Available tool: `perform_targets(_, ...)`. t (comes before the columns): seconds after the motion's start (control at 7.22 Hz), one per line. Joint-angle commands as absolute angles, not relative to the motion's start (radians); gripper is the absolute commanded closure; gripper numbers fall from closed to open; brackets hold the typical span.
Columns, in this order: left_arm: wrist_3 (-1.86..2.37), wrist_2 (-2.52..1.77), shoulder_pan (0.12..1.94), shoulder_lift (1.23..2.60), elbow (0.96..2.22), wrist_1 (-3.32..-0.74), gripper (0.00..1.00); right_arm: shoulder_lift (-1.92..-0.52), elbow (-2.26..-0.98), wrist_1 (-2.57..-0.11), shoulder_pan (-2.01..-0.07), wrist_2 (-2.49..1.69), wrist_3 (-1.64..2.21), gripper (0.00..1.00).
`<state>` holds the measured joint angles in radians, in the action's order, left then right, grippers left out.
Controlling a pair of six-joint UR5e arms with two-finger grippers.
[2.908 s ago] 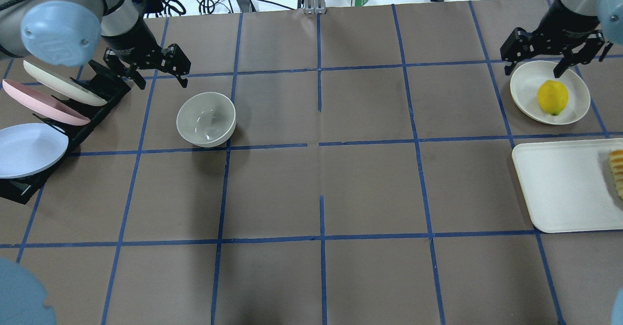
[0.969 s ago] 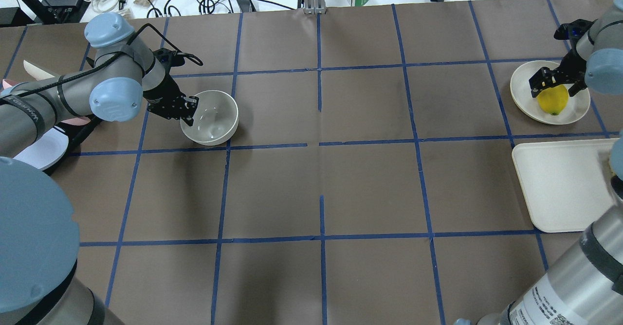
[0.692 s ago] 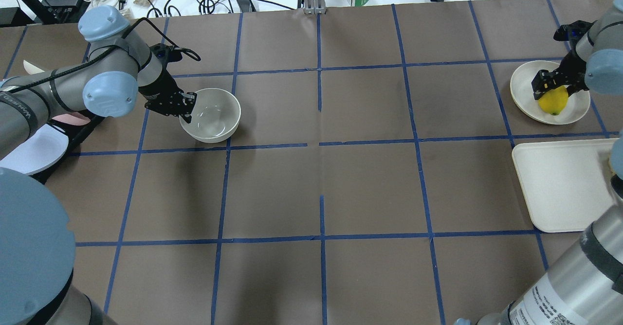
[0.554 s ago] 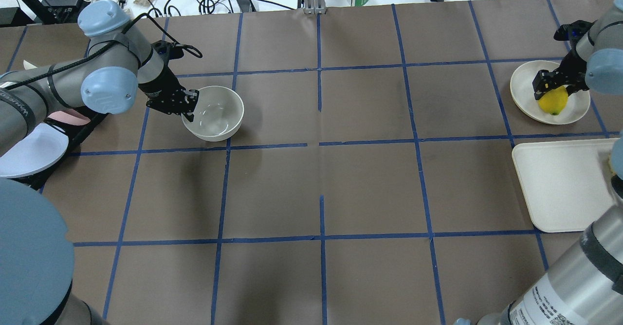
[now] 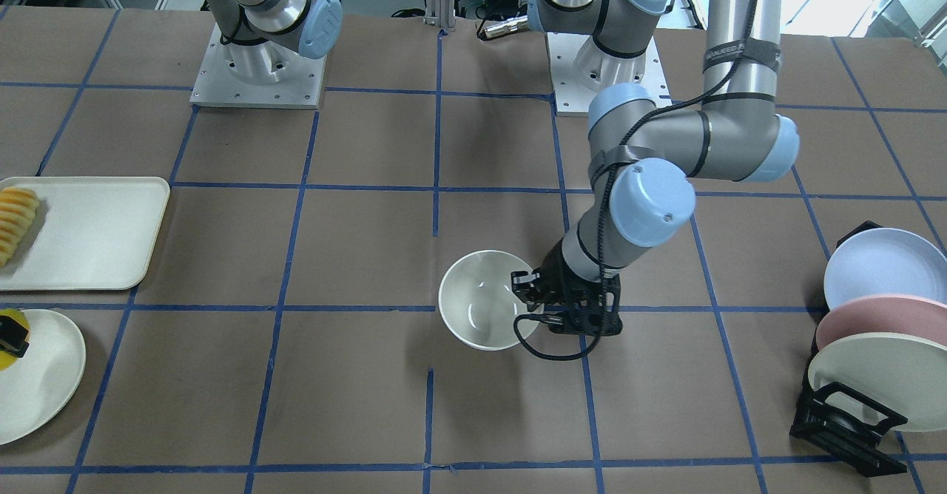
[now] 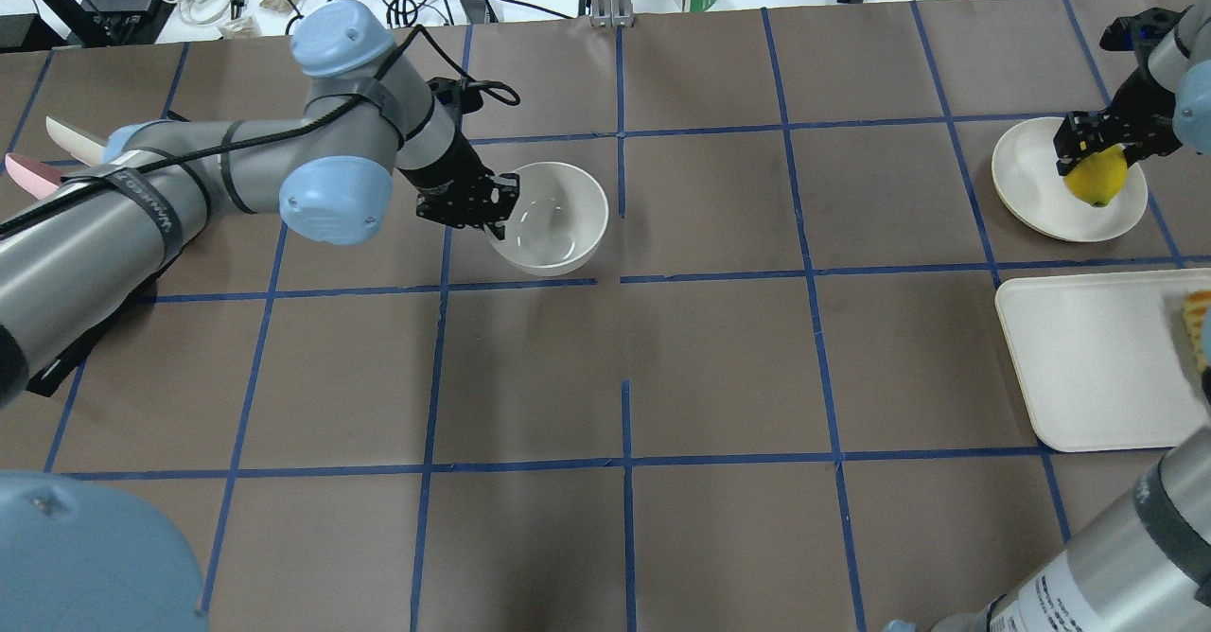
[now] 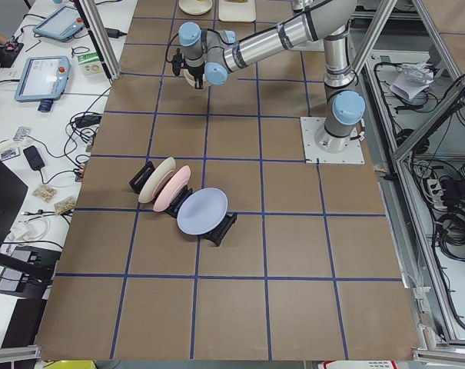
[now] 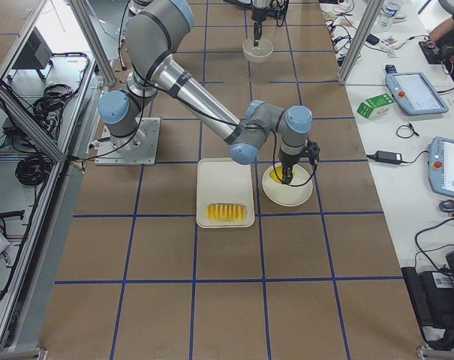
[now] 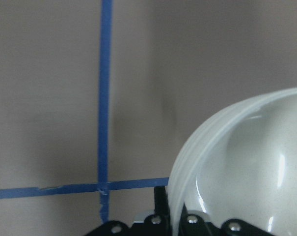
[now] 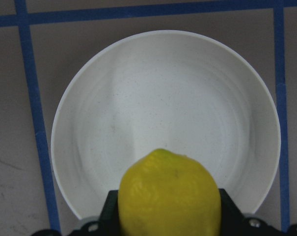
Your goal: Place bowl and put lemon in it
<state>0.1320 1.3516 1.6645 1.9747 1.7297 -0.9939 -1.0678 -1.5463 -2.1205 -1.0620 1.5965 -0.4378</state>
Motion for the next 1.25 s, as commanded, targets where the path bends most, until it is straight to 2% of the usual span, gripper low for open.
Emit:
perform_targets(0.0, 0.254, 1.351, 1.75, 1.999, 1.765, -0.887, 1.0, -1.135, -1.546, -2.05, -1.083, 1.57, -0.431, 1.0)
perform_targets(0.69, 0.271, 1.356, 1.767, 2.02, 1.79, -0.831, 1.0, -1.27, -1.545, -1.869, -1.273, 1.559, -0.227, 1.0)
perform_targets(0.97, 0.287, 1.35, 1.763, 2.037, 1.79, -0.828, 0.26, -1.298, -1.545, -1.845, -1.386, 1.548, -0.114, 1.0)
perform_targets(1.11, 0.282, 1.357, 1.752, 2.001, 1.773, -0.856, 0.13, -1.301, -1.545, -1.844, -1.44, 1.551, -0.079, 1.0)
